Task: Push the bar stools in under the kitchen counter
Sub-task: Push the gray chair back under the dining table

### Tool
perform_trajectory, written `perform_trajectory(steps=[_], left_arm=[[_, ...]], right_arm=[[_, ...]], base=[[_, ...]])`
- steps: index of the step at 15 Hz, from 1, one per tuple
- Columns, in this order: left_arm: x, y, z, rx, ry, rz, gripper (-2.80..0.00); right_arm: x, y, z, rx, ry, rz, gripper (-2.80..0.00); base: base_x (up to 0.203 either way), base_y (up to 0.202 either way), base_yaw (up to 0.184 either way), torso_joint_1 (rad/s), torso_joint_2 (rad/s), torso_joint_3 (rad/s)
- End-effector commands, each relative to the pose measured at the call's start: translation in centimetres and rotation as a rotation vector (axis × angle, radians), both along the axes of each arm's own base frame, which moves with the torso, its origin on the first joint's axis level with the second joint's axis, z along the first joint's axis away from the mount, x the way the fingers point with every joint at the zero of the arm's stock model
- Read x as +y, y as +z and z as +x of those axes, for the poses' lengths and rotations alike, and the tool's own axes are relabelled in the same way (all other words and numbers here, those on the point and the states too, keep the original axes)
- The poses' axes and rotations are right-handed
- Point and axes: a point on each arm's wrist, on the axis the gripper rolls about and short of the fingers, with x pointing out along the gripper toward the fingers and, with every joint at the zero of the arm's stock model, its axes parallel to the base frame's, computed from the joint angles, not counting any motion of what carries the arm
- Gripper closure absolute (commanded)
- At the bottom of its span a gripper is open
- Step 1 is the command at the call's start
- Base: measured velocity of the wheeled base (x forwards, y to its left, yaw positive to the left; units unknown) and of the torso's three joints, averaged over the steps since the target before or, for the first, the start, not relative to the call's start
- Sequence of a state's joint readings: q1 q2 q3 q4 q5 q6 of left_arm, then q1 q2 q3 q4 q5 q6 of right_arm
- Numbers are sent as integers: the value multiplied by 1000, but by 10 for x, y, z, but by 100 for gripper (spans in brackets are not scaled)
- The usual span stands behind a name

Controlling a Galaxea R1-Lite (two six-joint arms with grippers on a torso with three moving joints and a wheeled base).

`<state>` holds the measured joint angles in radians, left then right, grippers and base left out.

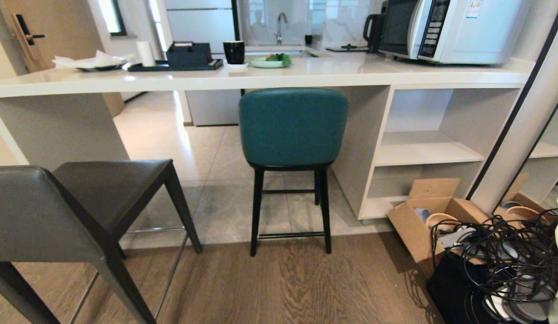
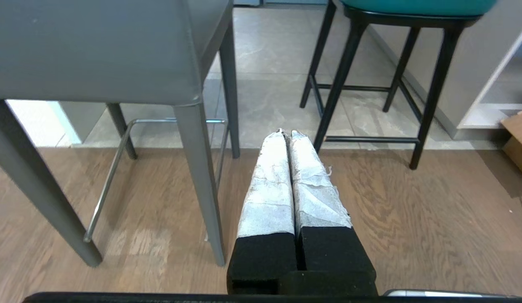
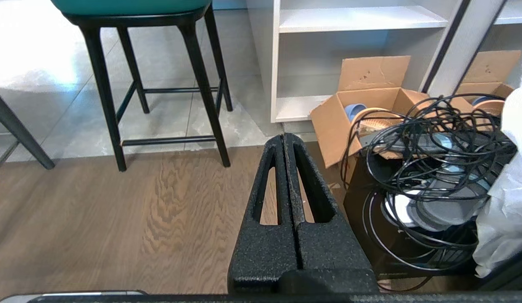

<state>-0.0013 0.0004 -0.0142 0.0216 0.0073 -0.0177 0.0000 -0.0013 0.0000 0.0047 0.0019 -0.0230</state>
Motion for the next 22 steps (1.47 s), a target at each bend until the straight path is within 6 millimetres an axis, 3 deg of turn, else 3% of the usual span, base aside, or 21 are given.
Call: perform_trajectory(steps=[1,5,22], left_arm=[[0,0,0,1,1,-1,0],[0,0,0,2,0,-4,0],[0,0,0,2,2,-4,0]], right_arm=[[0,0,0,3,0,-2,0],[0,0,0,3,0,0,0],[0,0,0,3,0,0,0]], base=[[0,0,0,0,0,0],[-2,47,0,1,1,1],[0,196,-1,2,1,3]])
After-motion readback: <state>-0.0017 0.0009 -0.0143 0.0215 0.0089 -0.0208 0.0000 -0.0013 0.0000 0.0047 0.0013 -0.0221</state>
